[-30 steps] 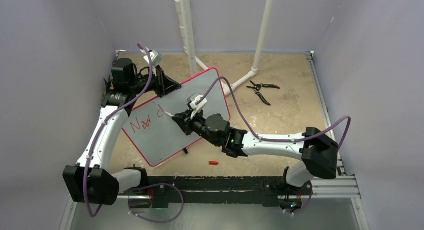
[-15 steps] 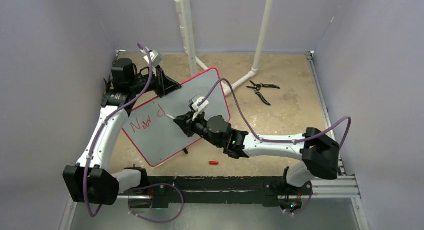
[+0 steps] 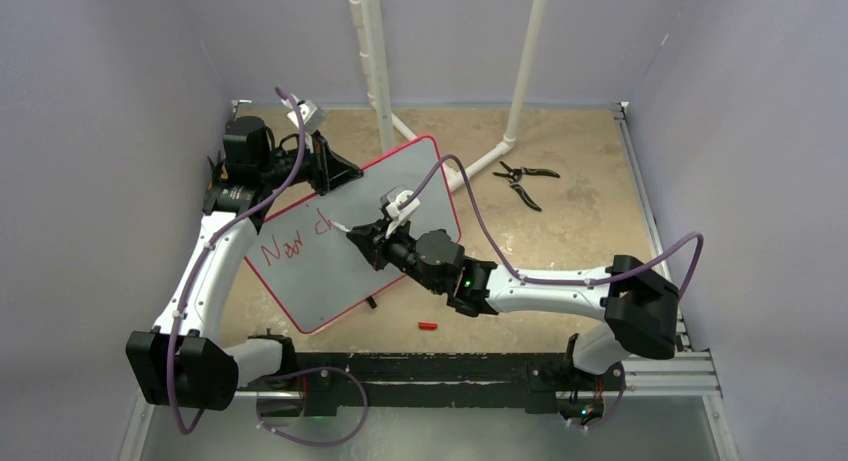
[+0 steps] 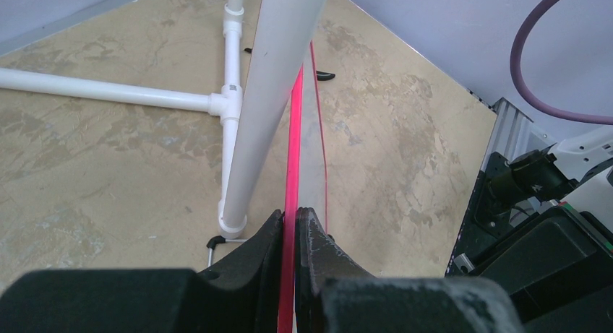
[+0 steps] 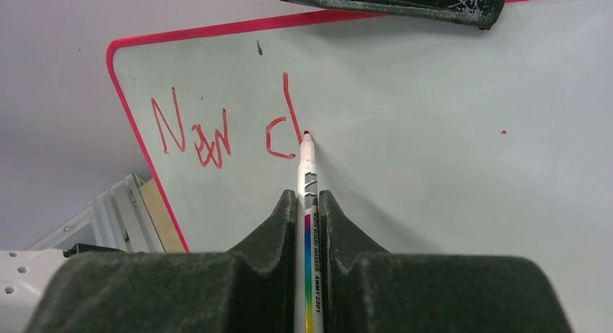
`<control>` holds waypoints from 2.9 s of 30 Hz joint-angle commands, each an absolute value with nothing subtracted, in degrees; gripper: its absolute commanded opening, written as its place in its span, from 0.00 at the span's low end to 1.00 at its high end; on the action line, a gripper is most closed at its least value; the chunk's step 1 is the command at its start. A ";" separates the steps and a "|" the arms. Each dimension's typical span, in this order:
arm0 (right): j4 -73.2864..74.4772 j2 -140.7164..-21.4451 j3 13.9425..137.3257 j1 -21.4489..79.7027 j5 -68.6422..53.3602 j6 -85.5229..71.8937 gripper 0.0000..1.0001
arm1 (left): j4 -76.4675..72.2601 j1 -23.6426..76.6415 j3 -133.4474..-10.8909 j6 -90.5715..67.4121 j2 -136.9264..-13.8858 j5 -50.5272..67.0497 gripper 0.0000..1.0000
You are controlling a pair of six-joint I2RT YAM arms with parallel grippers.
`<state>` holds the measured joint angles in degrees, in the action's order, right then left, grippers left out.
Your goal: Write a sentence on the whiteboard
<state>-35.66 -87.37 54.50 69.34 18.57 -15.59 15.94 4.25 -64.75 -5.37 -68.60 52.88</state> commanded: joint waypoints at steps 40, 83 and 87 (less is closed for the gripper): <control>-34.46 -83.51 50.76 68.99 21.95 -18.64 0.00 | 13.11 2.64 -64.29 -5.05 -68.65 50.45 0.00; -35.97 -83.31 53.85 61.79 9.10 -16.92 0.00 | 12.75 2.64 -64.21 -5.27 -68.99 50.98 0.00; -36.15 -83.71 54.24 61.79 7.29 -15.38 0.00 | 12.76 2.64 -64.16 -5.28 -69.02 50.94 0.00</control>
